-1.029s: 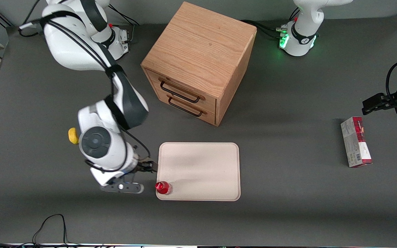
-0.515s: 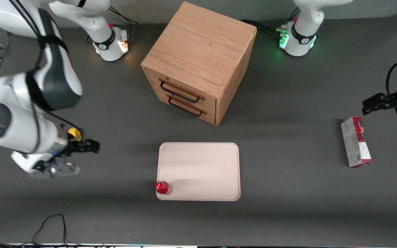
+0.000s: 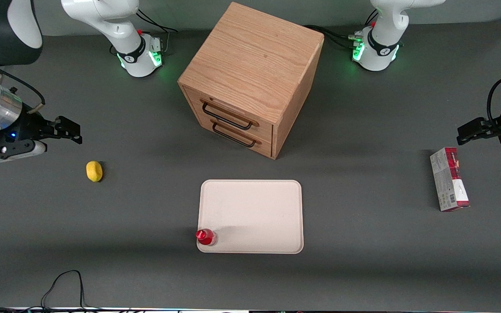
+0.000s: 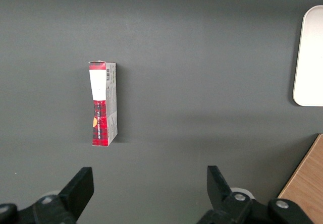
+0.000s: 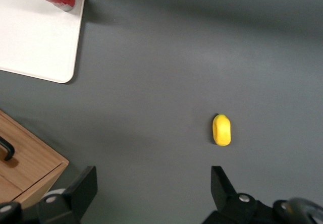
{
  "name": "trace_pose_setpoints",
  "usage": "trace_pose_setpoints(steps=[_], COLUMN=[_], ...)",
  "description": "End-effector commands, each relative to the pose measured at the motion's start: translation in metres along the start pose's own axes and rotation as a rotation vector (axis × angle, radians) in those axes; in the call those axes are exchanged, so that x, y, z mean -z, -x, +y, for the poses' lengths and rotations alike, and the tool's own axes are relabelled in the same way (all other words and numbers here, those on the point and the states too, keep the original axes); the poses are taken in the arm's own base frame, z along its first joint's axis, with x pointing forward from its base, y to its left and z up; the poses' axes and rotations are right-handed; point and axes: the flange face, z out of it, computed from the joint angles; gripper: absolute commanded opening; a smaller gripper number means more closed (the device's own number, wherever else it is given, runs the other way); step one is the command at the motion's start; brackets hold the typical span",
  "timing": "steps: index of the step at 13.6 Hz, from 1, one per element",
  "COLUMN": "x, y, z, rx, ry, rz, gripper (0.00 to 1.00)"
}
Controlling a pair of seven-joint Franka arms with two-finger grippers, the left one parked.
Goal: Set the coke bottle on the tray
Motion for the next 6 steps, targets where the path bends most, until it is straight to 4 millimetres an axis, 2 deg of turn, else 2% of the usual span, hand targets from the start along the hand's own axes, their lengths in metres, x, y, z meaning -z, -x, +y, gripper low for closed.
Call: trace_pose_setpoints(steps=[1,3,6], x=[-0.004,0.001,0.004], y=[0.004,0.008,0.012], z=[0.0,0.009,0.011], rx=[0.016,0.007,0.015], ry=[-0.025,-0.029,-0.034], rz=[0.002,-0.012,-0.031], gripper=[1.0,1.0,1.0])
